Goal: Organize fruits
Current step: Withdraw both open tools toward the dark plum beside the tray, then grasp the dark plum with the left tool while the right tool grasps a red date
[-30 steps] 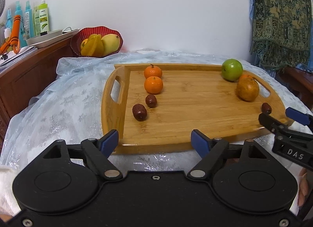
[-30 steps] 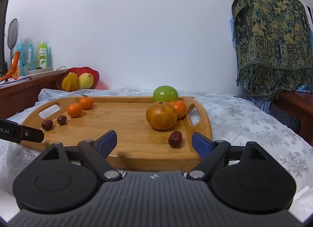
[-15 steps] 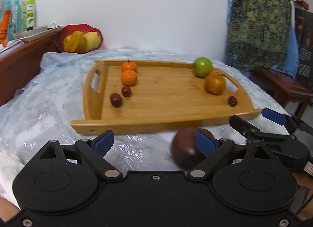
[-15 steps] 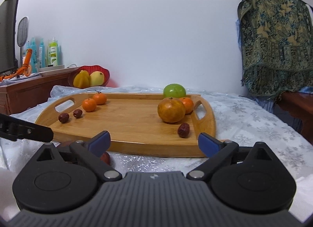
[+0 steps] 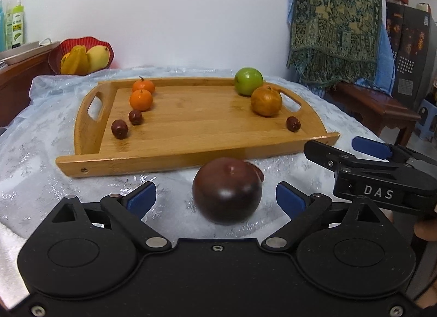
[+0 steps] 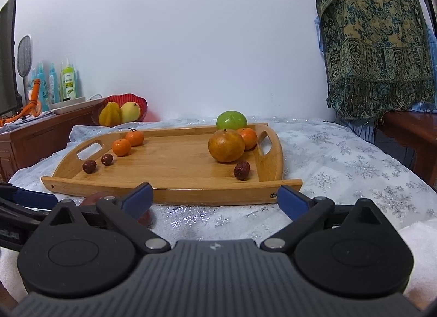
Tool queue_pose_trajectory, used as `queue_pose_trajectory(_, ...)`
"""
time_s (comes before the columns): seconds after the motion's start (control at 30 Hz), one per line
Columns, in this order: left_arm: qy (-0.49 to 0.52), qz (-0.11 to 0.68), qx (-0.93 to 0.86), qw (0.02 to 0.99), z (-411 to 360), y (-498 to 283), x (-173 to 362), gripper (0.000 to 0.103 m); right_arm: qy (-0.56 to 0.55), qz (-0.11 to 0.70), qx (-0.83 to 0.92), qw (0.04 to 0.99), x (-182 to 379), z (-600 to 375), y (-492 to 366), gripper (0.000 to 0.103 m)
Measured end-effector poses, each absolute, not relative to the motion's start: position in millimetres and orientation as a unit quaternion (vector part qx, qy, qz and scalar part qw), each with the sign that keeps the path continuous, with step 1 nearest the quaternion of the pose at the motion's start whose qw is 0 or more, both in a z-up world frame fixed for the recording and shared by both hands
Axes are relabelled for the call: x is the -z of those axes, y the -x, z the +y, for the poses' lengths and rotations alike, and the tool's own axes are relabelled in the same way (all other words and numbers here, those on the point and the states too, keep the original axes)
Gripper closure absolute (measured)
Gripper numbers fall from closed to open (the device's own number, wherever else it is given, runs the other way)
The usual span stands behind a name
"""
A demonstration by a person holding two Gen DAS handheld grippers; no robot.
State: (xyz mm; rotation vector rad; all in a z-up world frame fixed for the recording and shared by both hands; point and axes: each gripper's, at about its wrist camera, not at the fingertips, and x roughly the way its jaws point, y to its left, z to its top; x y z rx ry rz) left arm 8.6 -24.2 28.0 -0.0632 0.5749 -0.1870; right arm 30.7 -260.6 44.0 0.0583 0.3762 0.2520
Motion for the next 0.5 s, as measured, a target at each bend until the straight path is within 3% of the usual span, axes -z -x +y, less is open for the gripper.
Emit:
queue_pose_trajectory(0.17, 0.032, 0.263, 0.107, 0.958, -32.3, -12.8, -18.7, 0.02, -0.04, 0.188, -0.118, 0.974, -42.8, -263.0, -33.3, 0.007)
queue_pose_trajectory(0.4, 0.014, 0.27, 0.098, 0.958, -40.0, -17.4, -7.5, 0.042, -0.04, 0.181, -0.124, 0.975, -42.8, -261.1, -30.9, 0.01)
queue_pose_trajectory(0.5, 0.016, 0.269, 0.098, 0.958, -39.1, -18.2, -6.7, 0.042, -0.037, 0.182, -0.129, 0.974, -42.2, -258.4, -30.7, 0.01)
